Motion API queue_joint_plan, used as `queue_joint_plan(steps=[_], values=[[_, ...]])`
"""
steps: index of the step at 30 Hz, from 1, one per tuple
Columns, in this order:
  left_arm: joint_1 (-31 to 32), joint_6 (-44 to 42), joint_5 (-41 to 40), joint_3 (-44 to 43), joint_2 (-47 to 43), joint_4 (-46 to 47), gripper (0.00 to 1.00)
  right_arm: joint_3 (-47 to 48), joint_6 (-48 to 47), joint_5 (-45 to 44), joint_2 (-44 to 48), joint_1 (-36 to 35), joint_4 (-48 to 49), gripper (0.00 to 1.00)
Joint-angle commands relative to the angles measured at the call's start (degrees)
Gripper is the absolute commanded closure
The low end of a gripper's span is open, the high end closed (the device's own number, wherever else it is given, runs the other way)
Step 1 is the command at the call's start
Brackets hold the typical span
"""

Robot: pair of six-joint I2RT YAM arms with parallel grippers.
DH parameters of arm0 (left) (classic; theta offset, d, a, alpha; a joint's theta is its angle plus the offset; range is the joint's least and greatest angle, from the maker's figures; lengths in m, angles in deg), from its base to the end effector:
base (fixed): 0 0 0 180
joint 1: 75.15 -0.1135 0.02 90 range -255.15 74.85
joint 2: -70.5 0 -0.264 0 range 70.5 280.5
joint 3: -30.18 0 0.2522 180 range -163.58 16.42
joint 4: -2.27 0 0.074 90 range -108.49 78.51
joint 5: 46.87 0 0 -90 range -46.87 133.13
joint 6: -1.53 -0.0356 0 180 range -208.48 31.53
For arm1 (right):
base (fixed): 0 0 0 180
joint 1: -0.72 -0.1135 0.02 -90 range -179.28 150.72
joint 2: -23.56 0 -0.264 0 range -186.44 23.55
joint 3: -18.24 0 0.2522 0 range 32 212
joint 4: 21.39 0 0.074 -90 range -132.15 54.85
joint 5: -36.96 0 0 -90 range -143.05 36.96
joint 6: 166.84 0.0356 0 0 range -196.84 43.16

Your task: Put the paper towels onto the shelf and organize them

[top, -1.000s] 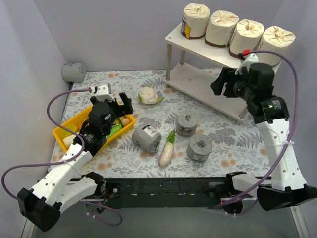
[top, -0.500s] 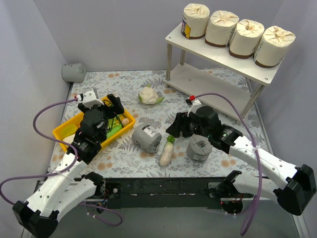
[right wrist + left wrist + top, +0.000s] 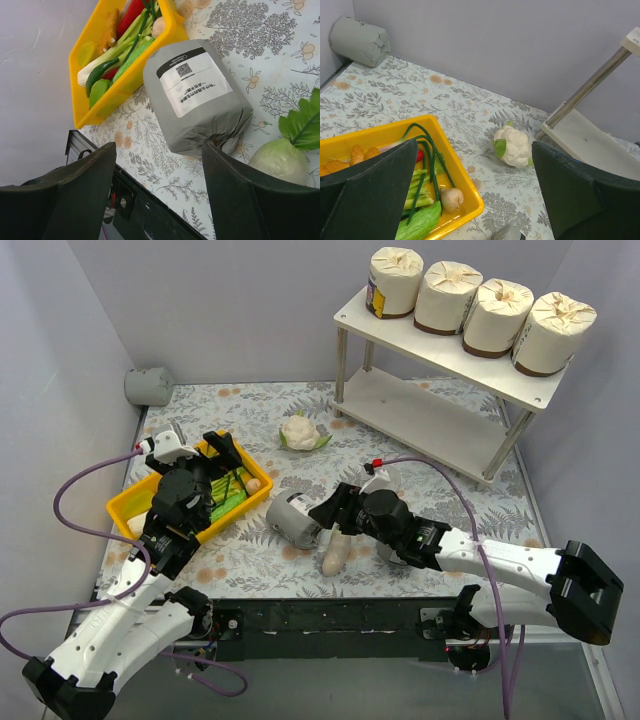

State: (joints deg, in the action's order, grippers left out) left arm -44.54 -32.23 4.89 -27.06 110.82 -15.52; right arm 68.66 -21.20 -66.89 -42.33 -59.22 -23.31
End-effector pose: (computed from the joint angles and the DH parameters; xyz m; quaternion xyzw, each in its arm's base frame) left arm 0.1506 -0.0635 0.3562 -0.3734 0.6054 -0.2863 0.6419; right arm 0.1370 0.2197 0.2548 0.0413 0.8021 0.4455 0.3955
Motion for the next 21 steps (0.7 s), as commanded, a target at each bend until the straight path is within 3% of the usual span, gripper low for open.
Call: queue_joint_plan(steps=[1,21], values=[[0.24,-0.79,-1.31,0.07,-0.76,0.43,0.02,-1.68,5.44,-5.66,-1.7,-1.4,8.11,0.22],[0.24,-1.05,-1.05,-0.11,-0.24,0.6,0.02,-2.39,12.83,-8.48,-12.33,-5.36,13.21,0.21]])
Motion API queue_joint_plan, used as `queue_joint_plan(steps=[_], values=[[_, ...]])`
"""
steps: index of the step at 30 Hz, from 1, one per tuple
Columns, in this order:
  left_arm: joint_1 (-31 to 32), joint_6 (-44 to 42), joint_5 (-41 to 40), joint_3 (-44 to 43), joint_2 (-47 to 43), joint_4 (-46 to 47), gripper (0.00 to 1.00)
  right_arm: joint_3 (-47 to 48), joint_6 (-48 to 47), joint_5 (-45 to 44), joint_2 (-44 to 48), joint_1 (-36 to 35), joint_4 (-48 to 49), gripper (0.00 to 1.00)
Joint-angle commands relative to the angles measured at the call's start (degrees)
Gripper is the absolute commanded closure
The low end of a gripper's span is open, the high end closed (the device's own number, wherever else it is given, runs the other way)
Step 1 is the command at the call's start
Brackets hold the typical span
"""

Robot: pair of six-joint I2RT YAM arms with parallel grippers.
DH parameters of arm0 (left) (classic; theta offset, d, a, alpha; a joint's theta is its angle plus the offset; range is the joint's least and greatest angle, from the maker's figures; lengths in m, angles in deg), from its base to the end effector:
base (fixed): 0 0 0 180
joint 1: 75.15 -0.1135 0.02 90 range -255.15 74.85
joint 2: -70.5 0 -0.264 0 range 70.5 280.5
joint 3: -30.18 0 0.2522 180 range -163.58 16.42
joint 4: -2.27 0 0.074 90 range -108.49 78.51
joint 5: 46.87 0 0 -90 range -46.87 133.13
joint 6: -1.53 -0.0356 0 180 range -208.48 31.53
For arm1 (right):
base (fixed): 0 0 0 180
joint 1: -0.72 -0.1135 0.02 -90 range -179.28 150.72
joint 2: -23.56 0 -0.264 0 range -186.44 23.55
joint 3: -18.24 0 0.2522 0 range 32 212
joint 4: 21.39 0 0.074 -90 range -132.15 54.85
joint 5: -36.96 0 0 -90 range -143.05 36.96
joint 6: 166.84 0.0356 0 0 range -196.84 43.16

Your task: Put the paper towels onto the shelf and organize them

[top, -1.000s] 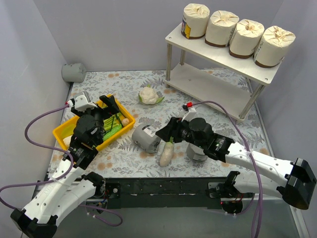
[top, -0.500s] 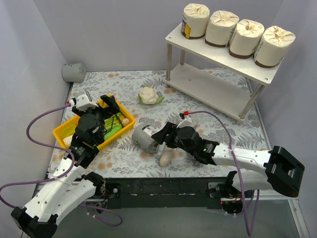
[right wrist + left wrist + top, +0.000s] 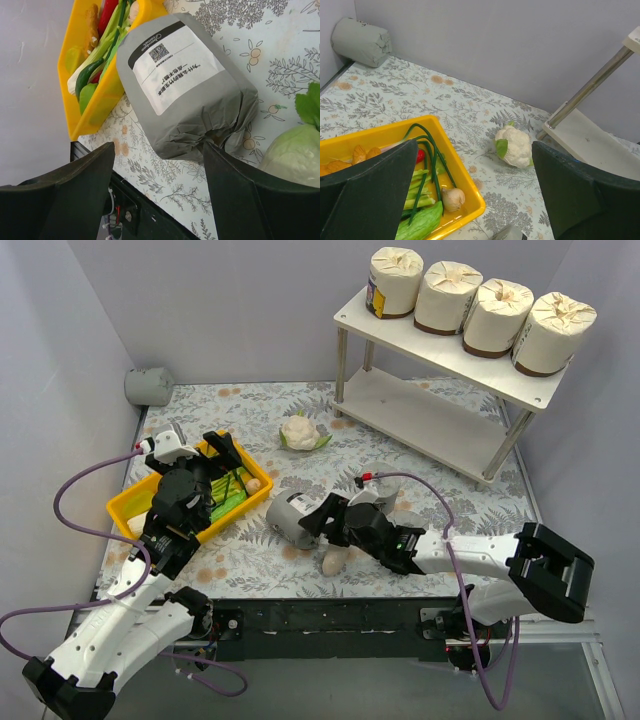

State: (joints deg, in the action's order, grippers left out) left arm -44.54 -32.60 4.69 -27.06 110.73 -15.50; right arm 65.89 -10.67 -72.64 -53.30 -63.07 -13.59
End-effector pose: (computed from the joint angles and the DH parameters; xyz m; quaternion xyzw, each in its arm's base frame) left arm 0.1503 -0.0632 0.3564 -0.3726 0.6053 -0.2837 0.6437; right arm 0.1345 0.2461 0.2083 0.1128 0.8119 0.4437 0.3622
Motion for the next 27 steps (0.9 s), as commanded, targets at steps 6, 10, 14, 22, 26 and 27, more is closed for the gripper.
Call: queue_joint_plan(steps=[6,10,14,22,26,27], values=[[0.33,-0.77,-0.85,0.07,-0.33,0.67,0.02,0.91,3.78,-3.69,-4.17,-2.04,5.24,0.21],[0.24,-0.94,-0.94,-0.02,-0.15,0.58,0.02,0.74,3.96,-5.1,-6.19,-2.04,8.14,0.22],[0.24,-1.03,-0.94,0.07,-0.06,0.67,0.02,-0.14,1.24,-7.21,-8.13,-2.04,14.46,0.25],[0.24,-1.12,-0.94,0.07,0.2,0.85,0.02,-0.67,-4.19,-8.53,-10.68,-1.86,21.41,0.38],[0.24,-1.12,-0.59,0.15,0.46,0.85,0.02,-0.93,-7.19,-10.02,-9.71,-1.69,21.68,0.44],[0.24,-1.12,-0.59,0.07,0.38,0.85,0.02,-1.1,-7.89,-10.46,-9.45,-1.6,22.03,0.46]])
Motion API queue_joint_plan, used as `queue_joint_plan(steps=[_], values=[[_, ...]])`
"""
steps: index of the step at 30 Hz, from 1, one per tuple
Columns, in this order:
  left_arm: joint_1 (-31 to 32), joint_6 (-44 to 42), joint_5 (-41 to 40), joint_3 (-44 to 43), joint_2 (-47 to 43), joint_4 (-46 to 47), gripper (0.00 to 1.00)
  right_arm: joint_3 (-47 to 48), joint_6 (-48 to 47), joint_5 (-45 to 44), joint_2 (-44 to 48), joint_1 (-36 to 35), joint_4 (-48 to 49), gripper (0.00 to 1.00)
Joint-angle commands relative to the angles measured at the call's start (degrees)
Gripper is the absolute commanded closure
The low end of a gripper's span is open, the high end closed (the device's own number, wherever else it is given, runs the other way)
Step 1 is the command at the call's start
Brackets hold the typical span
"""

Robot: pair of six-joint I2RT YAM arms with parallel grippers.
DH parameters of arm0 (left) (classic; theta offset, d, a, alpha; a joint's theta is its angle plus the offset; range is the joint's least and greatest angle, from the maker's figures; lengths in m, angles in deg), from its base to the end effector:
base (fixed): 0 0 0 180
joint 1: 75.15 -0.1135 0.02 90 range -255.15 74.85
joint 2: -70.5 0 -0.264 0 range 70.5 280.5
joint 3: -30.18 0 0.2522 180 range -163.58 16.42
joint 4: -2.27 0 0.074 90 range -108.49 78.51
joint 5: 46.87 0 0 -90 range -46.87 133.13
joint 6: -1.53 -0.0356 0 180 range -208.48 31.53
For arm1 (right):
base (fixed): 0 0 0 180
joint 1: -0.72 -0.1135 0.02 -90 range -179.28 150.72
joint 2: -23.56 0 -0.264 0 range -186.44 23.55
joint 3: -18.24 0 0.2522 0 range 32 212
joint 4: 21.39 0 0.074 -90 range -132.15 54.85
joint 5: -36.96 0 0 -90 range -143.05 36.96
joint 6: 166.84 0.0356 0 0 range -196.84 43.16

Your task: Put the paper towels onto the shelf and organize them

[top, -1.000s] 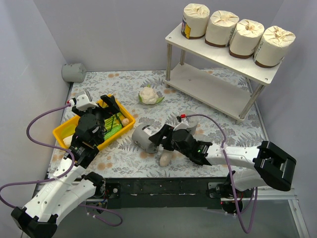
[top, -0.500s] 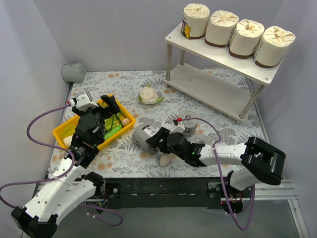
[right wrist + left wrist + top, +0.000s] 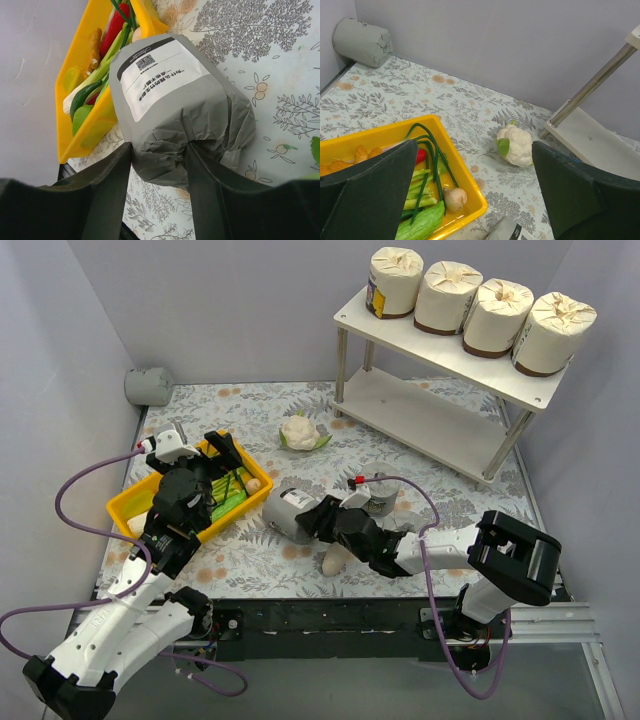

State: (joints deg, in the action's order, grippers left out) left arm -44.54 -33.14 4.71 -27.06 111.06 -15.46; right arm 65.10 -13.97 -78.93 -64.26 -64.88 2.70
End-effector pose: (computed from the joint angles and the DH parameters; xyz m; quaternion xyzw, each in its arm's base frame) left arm 0.1515 -0.0639 0.3557 -0.3694 0.6089 -0.2792 0.6441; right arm 0.1389 0.2685 0.1812 0.1148 0.7857 0.4447 0.4144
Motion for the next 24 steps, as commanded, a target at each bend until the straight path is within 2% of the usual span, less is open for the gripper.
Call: queue_joint_plan(steps=[1,4,12,16,20,24], values=[[0.24,-0.57,-0.52,0.15,0.14,0.8,0.02,-0.41,-5.56,-4.26,1.68,0.3,6.18,0.48],[0.24,-0.57,-0.7,0.24,0.14,0.8,0.02,-0.23,-11.96,-5.05,2.73,0.39,6.81,0.5],[0.24,-0.4,-0.61,0.15,0.05,0.8,0.02,12.49,-33.57,-2.95,2.04,0.56,-14.35,0.53],[0.24,-0.4,-0.7,0.16,-0.3,0.8,0.02,14.09,-34.5,-1.53,1.5,0.56,-16.39,0.52],[0.24,-0.4,-0.7,0.33,-0.21,0.8,0.02,15.67,-31.85,-1.36,1.41,0.74,-19.91,0.31],[0.24,-0.4,-0.61,0.24,-0.21,0.72,0.02,17.0,-28.25,1.45,0.62,1.97,-24.3,0.23]])
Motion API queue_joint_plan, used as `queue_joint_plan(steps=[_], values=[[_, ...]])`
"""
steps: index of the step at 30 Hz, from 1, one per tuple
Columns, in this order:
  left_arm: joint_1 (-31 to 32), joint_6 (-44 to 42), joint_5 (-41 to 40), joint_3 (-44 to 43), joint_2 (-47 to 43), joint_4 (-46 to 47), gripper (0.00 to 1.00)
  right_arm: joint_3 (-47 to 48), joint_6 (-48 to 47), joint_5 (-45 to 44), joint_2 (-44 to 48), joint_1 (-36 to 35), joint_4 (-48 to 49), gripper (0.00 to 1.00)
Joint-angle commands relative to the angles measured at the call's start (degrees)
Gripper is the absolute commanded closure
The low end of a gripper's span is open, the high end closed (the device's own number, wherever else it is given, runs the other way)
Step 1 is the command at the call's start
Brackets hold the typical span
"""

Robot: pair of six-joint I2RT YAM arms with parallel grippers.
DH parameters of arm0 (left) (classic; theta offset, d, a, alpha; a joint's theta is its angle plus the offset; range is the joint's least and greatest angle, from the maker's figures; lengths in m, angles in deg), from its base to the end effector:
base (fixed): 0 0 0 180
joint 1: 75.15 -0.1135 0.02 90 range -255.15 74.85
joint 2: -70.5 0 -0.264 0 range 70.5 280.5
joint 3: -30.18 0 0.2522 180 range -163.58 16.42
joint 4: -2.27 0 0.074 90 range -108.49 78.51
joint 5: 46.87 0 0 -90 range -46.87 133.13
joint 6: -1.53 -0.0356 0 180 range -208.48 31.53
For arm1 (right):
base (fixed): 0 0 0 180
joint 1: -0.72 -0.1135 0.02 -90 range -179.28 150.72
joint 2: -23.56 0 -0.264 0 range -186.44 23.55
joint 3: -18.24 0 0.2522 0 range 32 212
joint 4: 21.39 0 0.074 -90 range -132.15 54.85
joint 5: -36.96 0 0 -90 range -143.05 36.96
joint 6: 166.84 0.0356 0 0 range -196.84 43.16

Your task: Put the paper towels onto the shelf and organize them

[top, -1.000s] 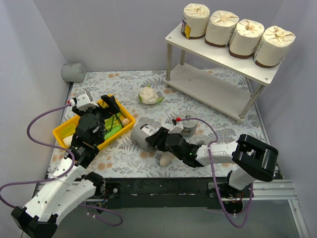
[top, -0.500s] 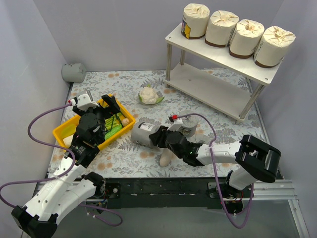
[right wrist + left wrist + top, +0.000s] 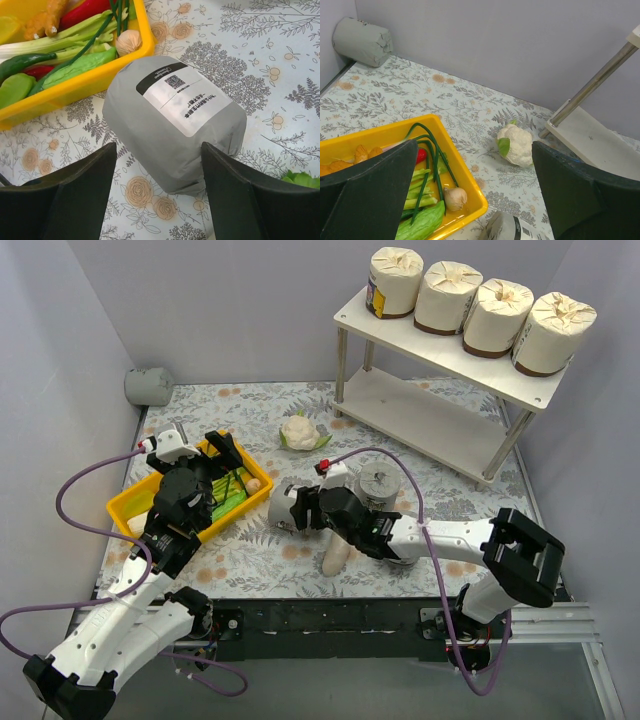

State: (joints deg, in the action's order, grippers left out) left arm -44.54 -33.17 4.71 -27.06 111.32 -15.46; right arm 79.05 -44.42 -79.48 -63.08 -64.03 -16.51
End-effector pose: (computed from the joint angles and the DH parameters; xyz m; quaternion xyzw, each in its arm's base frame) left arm 0.1524 -0.0645 0.3550 -0.3691 0.6105 -0.2776 0.6434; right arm 0.1553 0.2921 0.2293 -0.0988 0.8064 0.2891 0.5063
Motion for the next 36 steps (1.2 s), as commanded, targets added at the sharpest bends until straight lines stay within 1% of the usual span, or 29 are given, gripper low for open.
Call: queue_joint_plan(steps=[1,5,6,13,18,19,23,31,36], values=[[0.33,-0.38,-0.61,0.24,-0.48,0.8,0.02,2.62,2.99,2.26,-0.38,1.38,-5.27,0.23],[0.24,-0.38,-0.17,0.33,-0.3,0.72,0.02,-2.73,5.19,4.02,2.77,2.87,-1.07,0.22],[0.33,-0.38,-0.08,0.24,-0.13,0.8,0.02,-3.27,5.71,5.76,3.13,3.4,-0.71,0.22],[0.24,-0.38,0.62,0.15,1.02,0.72,0.02,-6.18,8.79,10.79,4.01,5.43,3.6,0.21],[0.24,-0.55,0.62,0.33,1.81,0.72,0.02,-8.02,12.57,14.92,1.64,7.0,8.69,0.22],[0.33,-0.47,0.62,0.33,1.81,0.63,0.02,-9.07,13.18,15.18,1.29,7.18,11.05,0.23],[0.24,-0.64,0.62,0.24,2.07,0.72,0.02,-10.13,14.5,15.89,-0.46,8.23,14.93,0.23],[0.24,-0.73,0.88,0.16,2.6,0.72,0.02,-11.01,16.35,20.28,-4.07,10.17,22.32,0.24],[0.24,-0.73,0.97,0.15,2.69,0.63,0.02,-12.24,17.76,23.18,-6.53,10.61,28.46,0.3]])
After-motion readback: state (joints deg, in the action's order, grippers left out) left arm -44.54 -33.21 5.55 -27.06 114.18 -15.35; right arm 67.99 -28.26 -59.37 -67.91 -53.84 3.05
